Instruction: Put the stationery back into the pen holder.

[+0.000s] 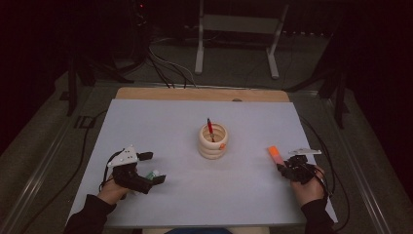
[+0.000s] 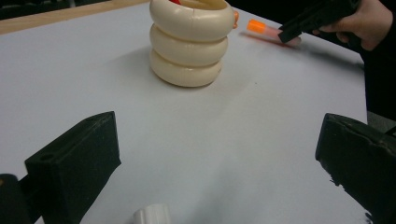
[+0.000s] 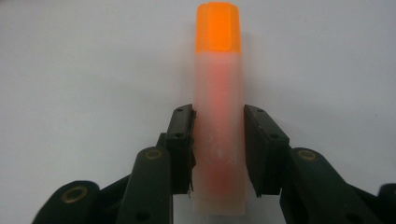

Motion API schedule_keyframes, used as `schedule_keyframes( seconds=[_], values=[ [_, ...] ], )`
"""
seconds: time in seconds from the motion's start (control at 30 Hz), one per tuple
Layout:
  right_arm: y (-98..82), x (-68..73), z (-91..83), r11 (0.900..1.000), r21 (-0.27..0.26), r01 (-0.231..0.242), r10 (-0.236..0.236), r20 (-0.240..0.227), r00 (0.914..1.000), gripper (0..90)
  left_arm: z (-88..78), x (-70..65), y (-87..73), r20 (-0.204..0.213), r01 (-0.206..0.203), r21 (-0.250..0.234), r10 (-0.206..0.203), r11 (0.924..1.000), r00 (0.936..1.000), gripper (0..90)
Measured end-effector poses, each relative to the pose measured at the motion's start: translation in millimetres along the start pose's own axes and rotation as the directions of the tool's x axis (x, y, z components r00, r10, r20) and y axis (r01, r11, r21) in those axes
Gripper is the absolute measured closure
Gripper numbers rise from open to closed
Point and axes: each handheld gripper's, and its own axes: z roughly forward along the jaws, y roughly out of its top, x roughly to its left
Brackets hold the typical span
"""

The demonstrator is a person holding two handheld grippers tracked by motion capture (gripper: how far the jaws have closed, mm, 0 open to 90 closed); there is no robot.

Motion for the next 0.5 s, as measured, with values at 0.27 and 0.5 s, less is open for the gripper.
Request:
schedule_keyframes(
  seconds=[0.27, 0.5],
  values=[
    [6.9, 7.3, -10.8, 0.999, -0.05, -0.004, 0.002, -0.025, 0.9997, 65.1, 0.5, -2.0, 1.6, 0.003, -0.002, -0.005, 0.002, 1.0, 1.0, 0.4],
    [14.5, 17.1, -18.6, 0.996, -0.091, 0.007, -0.011, -0.048, 0.9988, 65.1, -0.7, -1.6, 2.3, 0.0, 0.006, -0.019, -0.006, 0.9998, 1.0, 0.4]
  ],
)
